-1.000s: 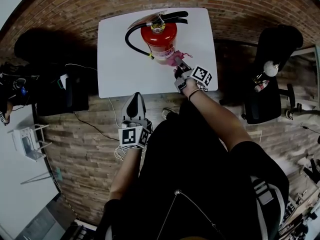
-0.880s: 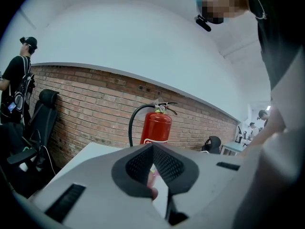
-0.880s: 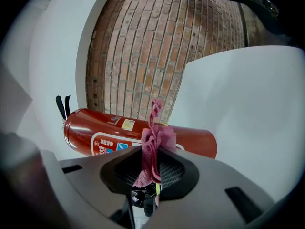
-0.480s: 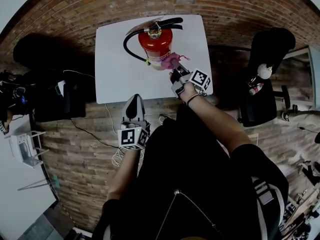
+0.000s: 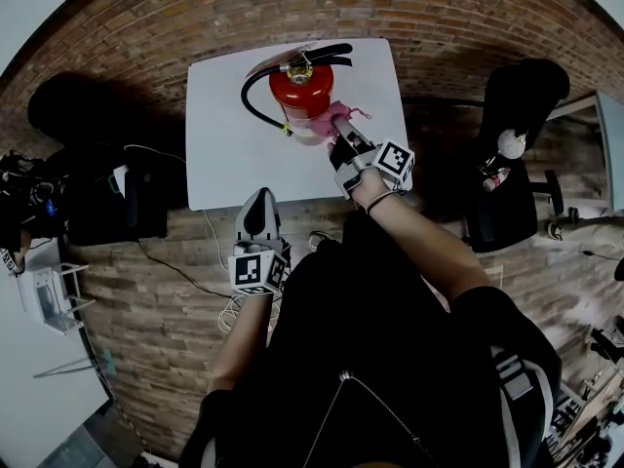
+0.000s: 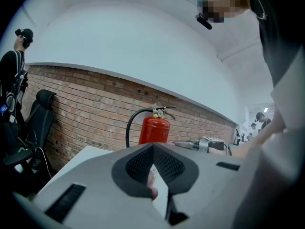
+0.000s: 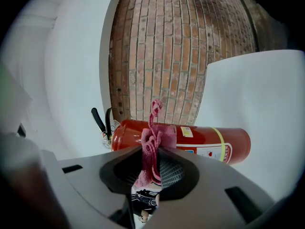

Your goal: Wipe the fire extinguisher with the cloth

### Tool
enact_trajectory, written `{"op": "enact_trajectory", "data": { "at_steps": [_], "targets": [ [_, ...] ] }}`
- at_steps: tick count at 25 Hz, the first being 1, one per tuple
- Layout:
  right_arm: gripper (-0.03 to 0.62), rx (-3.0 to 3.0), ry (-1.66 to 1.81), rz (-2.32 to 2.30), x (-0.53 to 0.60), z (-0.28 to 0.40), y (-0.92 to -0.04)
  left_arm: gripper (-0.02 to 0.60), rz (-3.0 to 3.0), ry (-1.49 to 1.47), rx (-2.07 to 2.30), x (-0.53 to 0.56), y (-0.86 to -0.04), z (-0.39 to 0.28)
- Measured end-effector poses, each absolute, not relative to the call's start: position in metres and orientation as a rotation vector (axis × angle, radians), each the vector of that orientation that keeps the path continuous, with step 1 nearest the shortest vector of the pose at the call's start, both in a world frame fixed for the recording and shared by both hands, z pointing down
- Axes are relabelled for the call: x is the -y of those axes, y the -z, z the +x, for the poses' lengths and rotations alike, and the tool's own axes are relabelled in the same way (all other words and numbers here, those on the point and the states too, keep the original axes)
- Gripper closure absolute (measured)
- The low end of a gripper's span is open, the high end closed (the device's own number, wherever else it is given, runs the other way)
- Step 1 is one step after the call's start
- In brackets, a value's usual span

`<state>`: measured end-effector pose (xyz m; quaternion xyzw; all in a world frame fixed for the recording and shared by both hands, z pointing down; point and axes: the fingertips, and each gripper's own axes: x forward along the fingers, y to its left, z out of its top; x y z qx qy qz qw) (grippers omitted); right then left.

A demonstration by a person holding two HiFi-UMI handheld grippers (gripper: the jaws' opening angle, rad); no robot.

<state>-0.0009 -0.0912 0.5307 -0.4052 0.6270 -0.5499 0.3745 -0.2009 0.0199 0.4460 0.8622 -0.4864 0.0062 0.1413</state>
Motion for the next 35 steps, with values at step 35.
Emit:
{"op": "enact_trajectory", "data": {
  "at_steps": [35],
  "targets": [
    [0.500, -2.085, 1.099, -0.870, 0.057, -0.034, -0.372, 0.574, 2.466, 0.058, 1.479, -0.007, -0.426, -0.211]
  ]
}}
